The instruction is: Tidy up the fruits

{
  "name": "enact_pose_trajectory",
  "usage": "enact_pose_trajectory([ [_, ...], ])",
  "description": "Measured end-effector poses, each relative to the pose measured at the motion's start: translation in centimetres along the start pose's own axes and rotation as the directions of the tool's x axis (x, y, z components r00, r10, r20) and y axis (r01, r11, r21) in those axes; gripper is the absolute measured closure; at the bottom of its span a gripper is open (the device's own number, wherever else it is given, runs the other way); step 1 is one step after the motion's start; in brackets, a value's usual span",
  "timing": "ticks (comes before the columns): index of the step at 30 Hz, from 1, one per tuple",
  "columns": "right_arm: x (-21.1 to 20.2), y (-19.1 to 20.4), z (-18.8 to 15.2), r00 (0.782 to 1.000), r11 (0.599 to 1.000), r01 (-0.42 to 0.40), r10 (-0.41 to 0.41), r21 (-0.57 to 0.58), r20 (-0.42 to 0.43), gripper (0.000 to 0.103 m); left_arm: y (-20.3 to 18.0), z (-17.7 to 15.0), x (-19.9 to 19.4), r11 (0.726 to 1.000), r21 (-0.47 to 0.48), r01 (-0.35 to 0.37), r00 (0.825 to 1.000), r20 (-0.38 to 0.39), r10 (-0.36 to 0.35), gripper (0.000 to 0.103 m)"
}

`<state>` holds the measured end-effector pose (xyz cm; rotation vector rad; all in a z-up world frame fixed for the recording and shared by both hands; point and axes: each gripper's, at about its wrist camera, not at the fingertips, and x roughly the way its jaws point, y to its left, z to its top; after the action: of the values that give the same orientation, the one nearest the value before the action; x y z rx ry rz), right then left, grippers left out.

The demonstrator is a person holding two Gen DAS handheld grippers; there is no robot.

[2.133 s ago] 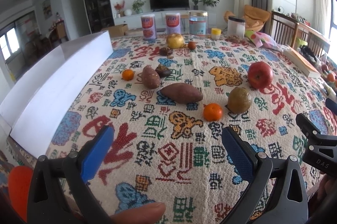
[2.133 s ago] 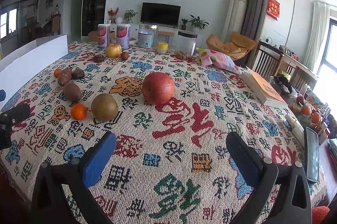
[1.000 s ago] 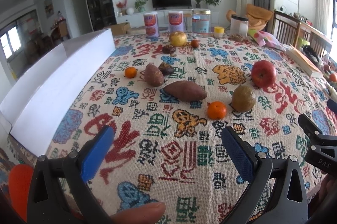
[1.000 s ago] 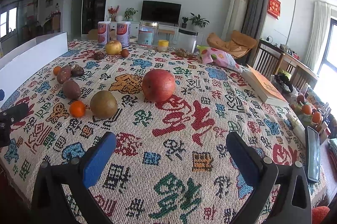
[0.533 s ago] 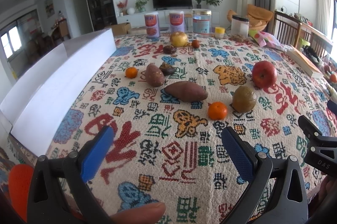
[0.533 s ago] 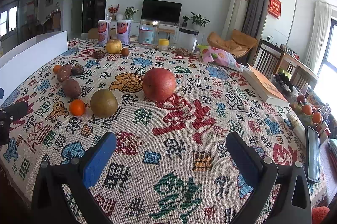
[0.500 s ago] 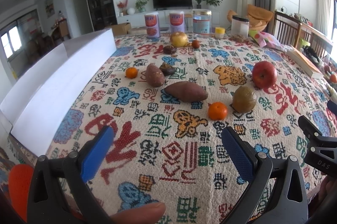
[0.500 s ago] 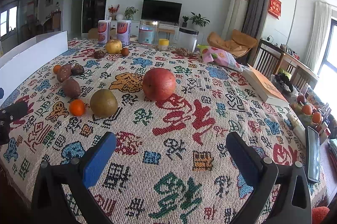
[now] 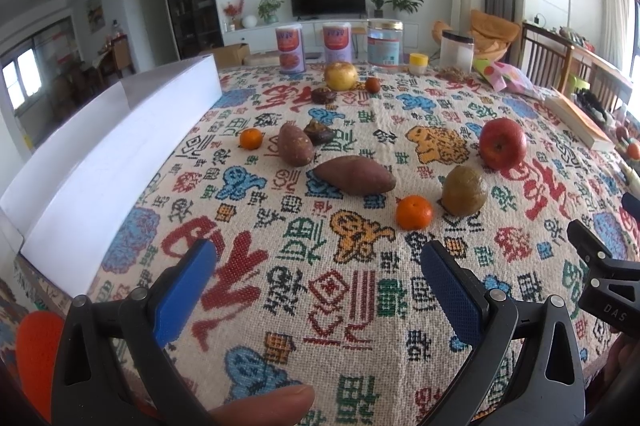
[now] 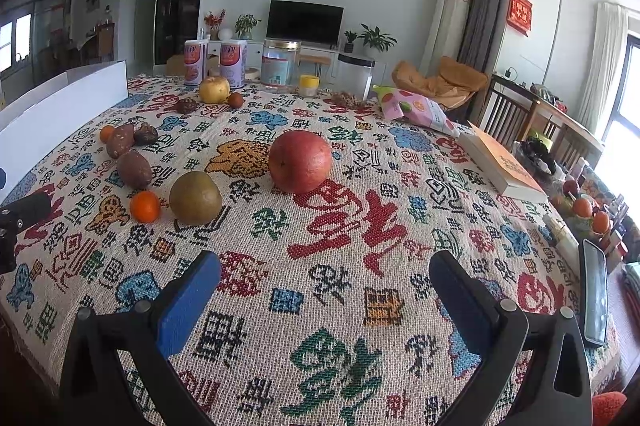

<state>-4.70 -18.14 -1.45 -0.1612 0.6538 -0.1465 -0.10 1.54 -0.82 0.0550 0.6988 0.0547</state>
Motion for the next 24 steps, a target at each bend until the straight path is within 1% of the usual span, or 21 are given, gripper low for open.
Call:
enact_pose_trajectory([
  [24,0.12,-0.06,-0.06,1.000,1.000,0.002,-0.002,-0.003,-0.002,0.000,0.19,0.05,0.17,1.000,-0.006,-0.006,1.000,-0.005,0.006,0.001],
])
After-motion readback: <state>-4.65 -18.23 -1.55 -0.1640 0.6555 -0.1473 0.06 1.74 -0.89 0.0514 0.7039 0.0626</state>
